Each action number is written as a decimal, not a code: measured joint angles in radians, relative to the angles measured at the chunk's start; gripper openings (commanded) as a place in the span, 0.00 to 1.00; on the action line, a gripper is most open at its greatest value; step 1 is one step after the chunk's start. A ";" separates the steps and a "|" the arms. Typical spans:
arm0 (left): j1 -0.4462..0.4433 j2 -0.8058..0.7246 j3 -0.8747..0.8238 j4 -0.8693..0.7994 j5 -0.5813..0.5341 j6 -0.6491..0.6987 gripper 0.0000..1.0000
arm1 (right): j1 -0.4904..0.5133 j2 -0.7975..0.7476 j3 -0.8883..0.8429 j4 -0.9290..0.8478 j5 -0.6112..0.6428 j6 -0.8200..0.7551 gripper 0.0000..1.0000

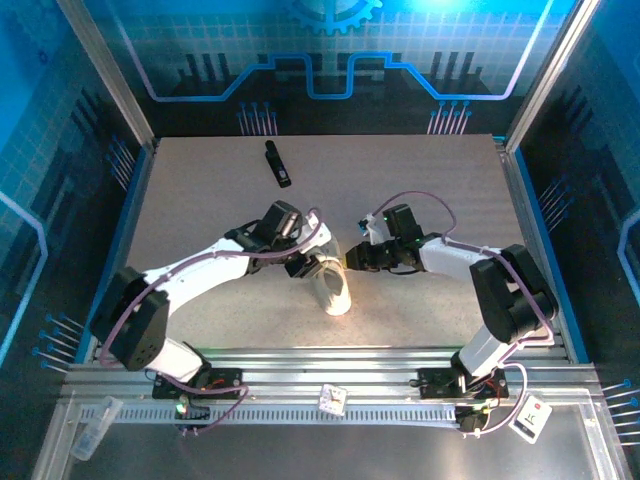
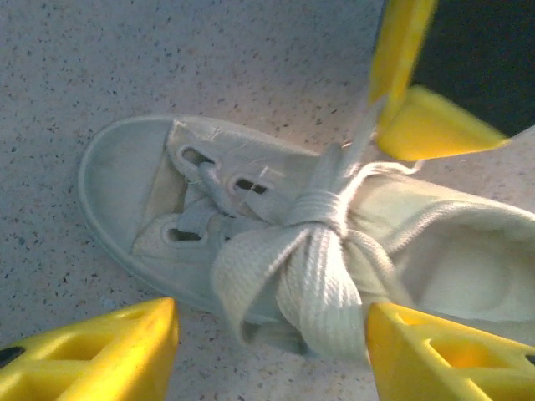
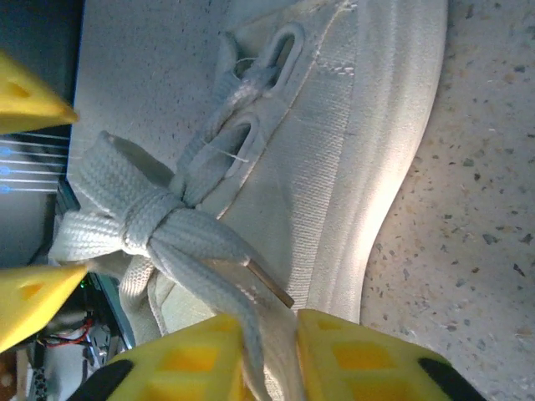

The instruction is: Tie the shoes

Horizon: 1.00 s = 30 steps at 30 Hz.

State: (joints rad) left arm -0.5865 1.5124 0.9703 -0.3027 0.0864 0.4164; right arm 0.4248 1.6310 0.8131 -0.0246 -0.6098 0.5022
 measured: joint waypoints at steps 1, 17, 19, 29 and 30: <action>0.000 0.021 0.013 -0.006 -0.015 0.003 0.42 | 0.002 -0.003 0.000 -0.001 0.001 0.001 0.11; -0.008 0.055 0.001 -0.103 -0.033 0.079 0.10 | 0.019 -0.102 -0.035 -0.003 -0.062 -0.044 0.26; -0.012 0.055 -0.014 -0.105 -0.025 0.080 0.10 | 0.020 -0.099 -0.042 0.003 -0.089 -0.051 0.39; -0.019 0.055 -0.031 -0.110 -0.010 0.080 0.09 | -0.071 -0.124 -0.062 0.058 -0.170 -0.012 0.53; -0.019 0.055 -0.031 -0.110 -0.010 0.080 0.09 | -0.091 -0.131 -0.064 0.061 -0.169 0.000 0.52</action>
State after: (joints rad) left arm -0.6052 1.5677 0.9394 -0.4129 0.0761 0.4961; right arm 0.3336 1.5002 0.7494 0.0368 -0.7788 0.5022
